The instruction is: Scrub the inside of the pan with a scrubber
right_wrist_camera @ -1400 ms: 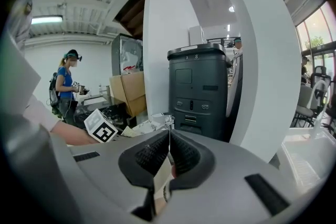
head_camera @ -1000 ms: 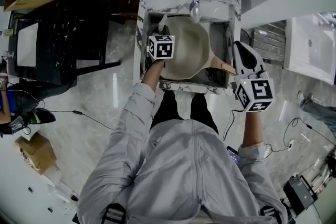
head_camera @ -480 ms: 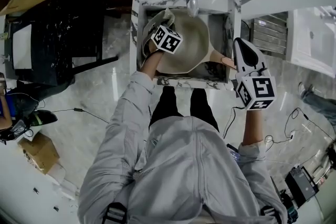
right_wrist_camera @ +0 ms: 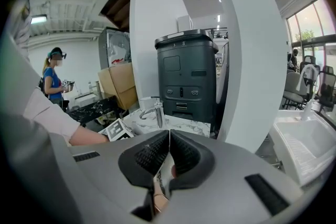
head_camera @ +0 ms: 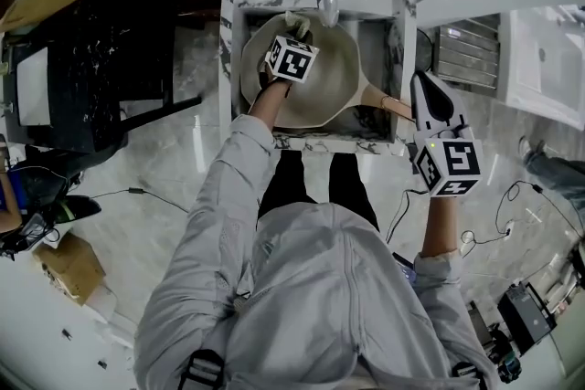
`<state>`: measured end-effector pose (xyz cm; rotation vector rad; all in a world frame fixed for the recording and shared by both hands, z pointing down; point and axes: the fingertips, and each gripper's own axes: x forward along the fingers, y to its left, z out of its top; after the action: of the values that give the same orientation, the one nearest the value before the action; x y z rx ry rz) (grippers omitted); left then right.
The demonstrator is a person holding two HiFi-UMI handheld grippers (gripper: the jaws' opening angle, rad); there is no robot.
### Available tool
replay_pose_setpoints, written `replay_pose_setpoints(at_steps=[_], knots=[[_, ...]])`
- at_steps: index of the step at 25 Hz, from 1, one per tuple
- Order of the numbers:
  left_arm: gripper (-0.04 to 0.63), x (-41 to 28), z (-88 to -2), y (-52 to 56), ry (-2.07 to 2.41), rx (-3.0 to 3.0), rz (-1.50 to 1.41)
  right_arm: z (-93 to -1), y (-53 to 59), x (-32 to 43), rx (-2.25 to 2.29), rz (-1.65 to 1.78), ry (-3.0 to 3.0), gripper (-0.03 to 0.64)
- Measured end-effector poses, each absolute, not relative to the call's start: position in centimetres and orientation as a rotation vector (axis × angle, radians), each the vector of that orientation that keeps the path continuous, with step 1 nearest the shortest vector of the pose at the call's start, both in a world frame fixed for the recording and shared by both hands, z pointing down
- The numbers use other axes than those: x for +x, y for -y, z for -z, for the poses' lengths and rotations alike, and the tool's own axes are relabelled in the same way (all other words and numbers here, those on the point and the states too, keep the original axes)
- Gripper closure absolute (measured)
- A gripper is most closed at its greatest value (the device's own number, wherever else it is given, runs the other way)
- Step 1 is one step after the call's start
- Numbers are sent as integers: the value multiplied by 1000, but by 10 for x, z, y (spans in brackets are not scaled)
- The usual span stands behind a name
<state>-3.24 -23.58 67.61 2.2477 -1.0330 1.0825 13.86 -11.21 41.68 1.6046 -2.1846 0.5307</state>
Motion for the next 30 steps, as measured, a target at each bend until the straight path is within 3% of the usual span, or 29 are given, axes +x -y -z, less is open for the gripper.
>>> replay_pose_setpoints(at_steps=[11,30], knots=[[522,33,-678,215,690,2475,-1009,-430,109,153,1627,-571,2149,581],[522,70,-632,131,108,2752,-828,-423,94,148,1640,-579,2155,581]])
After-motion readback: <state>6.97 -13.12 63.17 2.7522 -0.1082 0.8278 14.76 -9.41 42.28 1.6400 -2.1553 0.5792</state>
